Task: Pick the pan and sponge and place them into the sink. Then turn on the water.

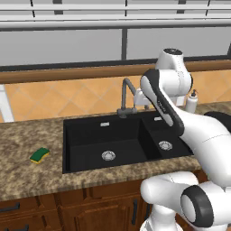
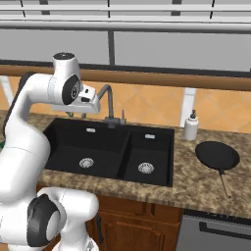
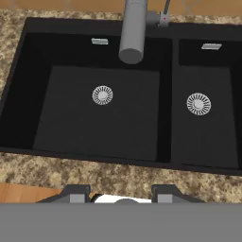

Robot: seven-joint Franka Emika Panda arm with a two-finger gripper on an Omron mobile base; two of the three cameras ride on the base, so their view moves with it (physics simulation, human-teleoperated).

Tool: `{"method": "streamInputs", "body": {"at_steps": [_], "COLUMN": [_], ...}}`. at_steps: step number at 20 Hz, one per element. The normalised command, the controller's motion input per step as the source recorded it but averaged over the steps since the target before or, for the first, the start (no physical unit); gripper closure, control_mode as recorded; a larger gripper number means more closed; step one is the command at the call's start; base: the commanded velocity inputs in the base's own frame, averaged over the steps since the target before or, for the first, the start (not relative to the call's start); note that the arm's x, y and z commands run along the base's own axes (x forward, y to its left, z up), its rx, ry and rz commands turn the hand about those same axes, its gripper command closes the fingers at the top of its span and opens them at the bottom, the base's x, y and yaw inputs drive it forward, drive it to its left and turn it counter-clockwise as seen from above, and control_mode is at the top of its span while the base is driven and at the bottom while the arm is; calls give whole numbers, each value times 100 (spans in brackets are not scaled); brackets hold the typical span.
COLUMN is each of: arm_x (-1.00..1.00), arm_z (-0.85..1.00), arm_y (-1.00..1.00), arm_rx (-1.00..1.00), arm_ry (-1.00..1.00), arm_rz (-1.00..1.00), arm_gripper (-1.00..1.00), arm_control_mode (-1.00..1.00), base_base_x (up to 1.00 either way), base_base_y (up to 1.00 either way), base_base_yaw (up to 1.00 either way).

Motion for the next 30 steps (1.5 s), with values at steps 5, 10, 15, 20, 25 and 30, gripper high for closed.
{"method": "streamInputs", "body": {"at_steps": [5, 10, 15, 20, 25, 30], "arm_x": [-46, -98, -56, -2, 9, 27], "arm_z": [0, -7, -27, -37, -45, -38], "arm_y": [-6, -46, -85, -100, -98, -82], "arm_rx": [0, -1, -2, -1, 0, 0], "arm_ry": [-1, -1, 1, 2, 1, 0], "arm_rz": [0, -3, -2, -1, -1, -3], "arm_gripper": [-100, -100, -100, -100, -100, -100], "arm_control_mode": [-100, -100, -100, -100, -100, -100], "base_base_x": [0, 0, 0, 0, 0, 0], "base_base_y": [0, 0, 0, 0, 0, 0], "base_base_yaw": [0, 0, 0, 0, 0, 0]}}
